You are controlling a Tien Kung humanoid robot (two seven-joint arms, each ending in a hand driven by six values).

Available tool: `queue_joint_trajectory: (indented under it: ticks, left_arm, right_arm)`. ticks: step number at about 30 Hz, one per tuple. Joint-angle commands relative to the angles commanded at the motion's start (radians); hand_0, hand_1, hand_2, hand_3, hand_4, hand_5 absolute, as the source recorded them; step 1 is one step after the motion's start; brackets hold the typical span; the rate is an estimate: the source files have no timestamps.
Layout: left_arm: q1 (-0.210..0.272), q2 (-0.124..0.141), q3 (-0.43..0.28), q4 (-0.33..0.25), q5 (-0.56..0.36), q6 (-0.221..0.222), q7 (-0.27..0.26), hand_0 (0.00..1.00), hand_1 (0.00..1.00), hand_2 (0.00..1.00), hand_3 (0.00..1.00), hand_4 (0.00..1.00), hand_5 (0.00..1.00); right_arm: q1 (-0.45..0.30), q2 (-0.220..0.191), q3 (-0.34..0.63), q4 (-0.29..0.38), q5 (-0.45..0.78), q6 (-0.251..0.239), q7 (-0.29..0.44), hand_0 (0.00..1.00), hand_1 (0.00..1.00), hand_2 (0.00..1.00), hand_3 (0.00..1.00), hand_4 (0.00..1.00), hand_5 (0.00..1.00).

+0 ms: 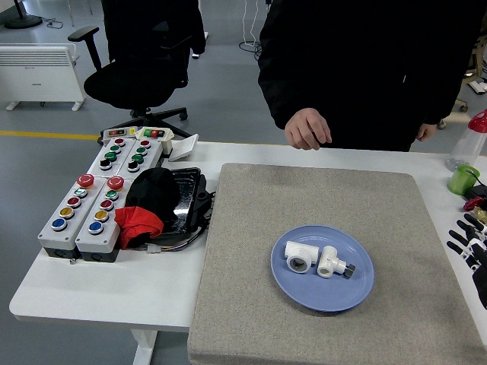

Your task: Pick pipe place plate twice

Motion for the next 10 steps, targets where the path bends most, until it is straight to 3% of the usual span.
queue_joint_trajectory:
  ticks: [10]
  left_arm:
    - [-0.002, 0.000, 0.001, 0.000, 0.003, -0.002, 0.000, 0.656, 0.626, 0.636, 0.572, 0.410, 0.998]
  right_arm:
    - [0.002, 0.000, -0.001, -0.005, -0.003, -0.004, 0.003, 0.832, 0.790, 0.844, 0.807, 0.543, 0.626]
